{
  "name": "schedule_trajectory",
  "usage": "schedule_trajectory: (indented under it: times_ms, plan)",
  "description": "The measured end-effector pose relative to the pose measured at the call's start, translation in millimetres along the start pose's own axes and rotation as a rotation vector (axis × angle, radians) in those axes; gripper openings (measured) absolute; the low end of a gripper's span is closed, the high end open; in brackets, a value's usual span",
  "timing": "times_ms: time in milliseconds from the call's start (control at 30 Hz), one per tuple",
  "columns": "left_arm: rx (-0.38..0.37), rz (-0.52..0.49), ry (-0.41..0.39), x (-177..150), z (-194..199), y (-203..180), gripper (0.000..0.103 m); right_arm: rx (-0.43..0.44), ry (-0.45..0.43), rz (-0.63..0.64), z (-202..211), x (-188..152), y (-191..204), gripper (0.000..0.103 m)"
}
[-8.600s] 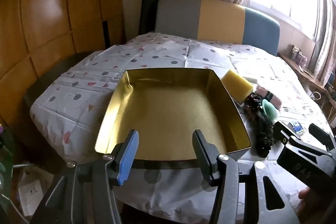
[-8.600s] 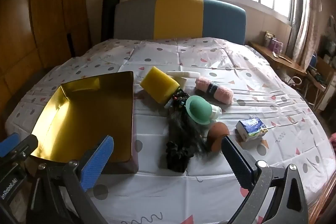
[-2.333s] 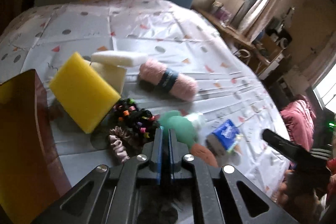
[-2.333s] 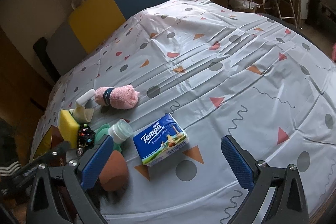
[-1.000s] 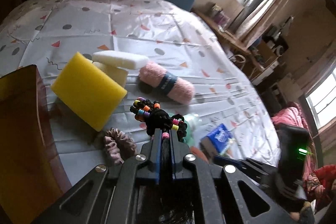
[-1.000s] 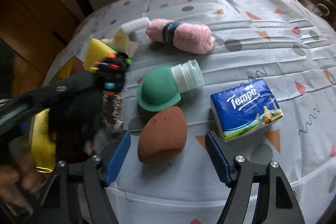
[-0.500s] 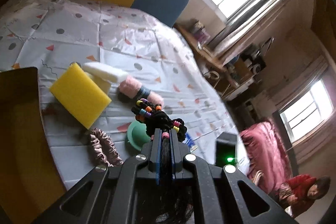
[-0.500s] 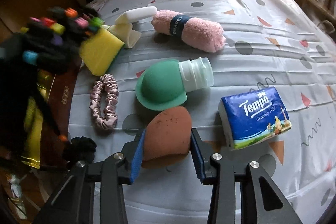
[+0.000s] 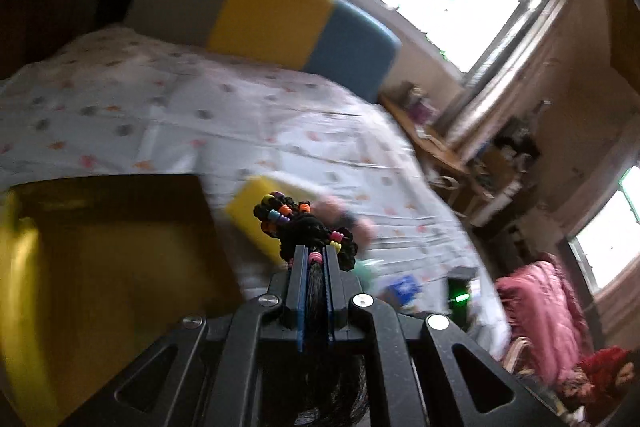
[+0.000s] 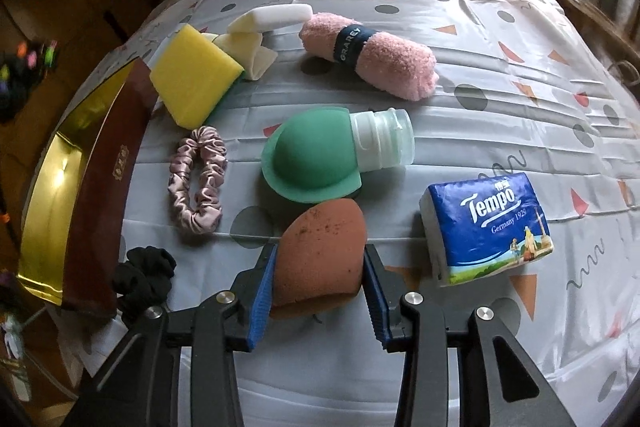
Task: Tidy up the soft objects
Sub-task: 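Lower the hair bundle into the gold tray and open the left tool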
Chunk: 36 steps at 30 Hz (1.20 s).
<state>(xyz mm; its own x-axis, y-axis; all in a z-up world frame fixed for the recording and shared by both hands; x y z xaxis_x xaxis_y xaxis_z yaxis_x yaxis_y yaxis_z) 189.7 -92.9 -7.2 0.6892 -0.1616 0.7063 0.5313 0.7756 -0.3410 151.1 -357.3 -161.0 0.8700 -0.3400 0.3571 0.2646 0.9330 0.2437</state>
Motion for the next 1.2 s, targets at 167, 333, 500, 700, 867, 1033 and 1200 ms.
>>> schedule_trajectory:
  times_ms: [167, 333, 500, 700, 867, 1033, 1200]
  plan:
    - [0.161, 0.083, 0.022, -24.2, 21.2, 81.4, 0.005, -0.004, -0.001, 0.006, -0.6, -1.0, 1.1, 0.042]
    - [0.282, 0.157, 0.056, -39.8, 23.7, 152.0, 0.005, -0.009, 0.002, 0.02, -2.3, -2.7, 3.1, 0.042]
    - [0.36, 0.164, 0.098, -46.3, 13.2, 189.8, 0.005, -0.02, 0.002, 0.038, -5.4, -4.5, 5.2, 0.042]
    - [0.433, 0.18, 0.119, -53.5, 12.6, 209.5, 0.025, -0.019, 0.006, 0.036, -7.8, -4.5, 5.0, 0.042]
    - [0.47, 0.186, 0.092, -58.0, 30.9, 197.4, 0.028, -0.028, 0.017, 0.052, -11.7, -5.9, 7.1, 0.043]
    - [0.523, 0.126, 0.062, -67.5, 55.7, 163.1, 0.031, -0.036, 0.015, 0.059, -13.5, -7.7, 9.0, 0.043]
    - [0.544, 0.099, 0.047, -83.9, 69.8, 124.5, 0.032, -0.045, 0.005, 0.073, -13.0, -9.3, 10.1, 0.043]
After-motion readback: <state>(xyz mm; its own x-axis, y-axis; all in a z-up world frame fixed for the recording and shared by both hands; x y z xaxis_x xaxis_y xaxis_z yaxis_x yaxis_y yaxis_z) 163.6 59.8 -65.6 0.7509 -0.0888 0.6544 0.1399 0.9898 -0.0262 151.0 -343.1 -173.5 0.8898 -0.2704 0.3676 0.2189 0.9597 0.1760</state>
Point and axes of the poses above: each gripper's, at about its wrist camera, not at the fingertips, and z roughly against the way its jaws point, y to its left, x to its top, the point moved 6 cm from there along -z, roughly the way its jaws point, and after that the axes turned 12 degrees about -z, right-handed, at the moved point
